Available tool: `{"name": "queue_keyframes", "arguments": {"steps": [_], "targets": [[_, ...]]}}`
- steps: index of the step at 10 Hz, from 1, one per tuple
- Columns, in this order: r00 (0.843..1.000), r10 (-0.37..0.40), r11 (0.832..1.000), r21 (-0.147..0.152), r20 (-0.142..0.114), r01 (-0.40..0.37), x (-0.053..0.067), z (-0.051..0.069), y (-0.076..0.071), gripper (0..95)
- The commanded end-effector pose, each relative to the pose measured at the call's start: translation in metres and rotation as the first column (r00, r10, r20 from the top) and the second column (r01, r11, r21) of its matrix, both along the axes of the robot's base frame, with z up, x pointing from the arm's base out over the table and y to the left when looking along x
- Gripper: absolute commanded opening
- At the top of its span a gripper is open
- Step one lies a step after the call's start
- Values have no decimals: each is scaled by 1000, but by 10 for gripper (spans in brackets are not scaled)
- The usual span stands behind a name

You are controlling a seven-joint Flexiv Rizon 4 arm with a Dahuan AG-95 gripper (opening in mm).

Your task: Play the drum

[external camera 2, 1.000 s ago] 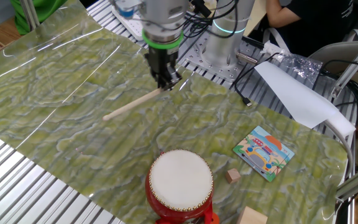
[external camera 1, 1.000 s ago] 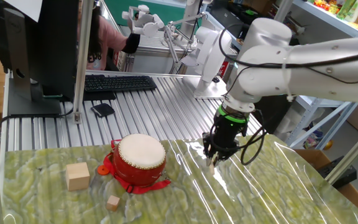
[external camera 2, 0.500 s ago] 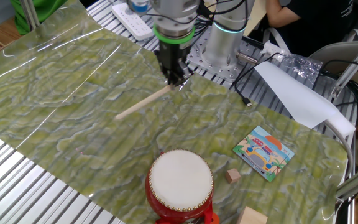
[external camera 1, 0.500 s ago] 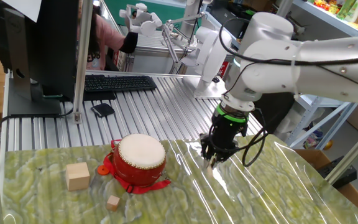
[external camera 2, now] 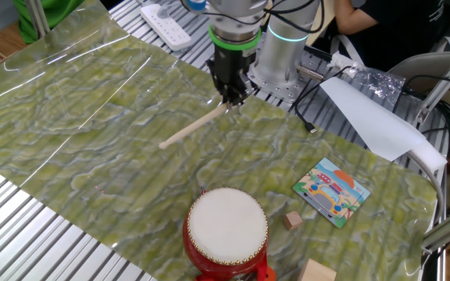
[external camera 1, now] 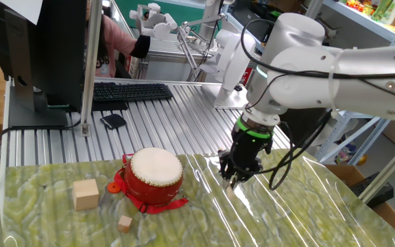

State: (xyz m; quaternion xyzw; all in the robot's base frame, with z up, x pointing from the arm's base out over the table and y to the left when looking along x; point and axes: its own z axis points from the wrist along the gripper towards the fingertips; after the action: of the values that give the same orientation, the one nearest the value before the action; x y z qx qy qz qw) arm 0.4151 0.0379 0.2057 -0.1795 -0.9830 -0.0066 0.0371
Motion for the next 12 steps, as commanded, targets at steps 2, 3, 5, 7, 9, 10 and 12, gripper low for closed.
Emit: {"name": "queue_keyframes", "arguments": {"steps": [2,3,5,7,9,10,12], "targets": [[999,46,999,2,13,-46,-1,-3,4,0],[997,80,997,0,8,-80,-1,-3,4,0],[984,178,984,-12,-2,-178,-1,-3,4,0],[980,201,980,0,-12,-201,-1,-3,4,0],[961,275,961,10,-7,-275,-1,-2,4,0],[944,331,944,12,-5,-331,-1,-2,4,0],[896,444,896,12,-5,-444,-1,-2,4,0]]}}
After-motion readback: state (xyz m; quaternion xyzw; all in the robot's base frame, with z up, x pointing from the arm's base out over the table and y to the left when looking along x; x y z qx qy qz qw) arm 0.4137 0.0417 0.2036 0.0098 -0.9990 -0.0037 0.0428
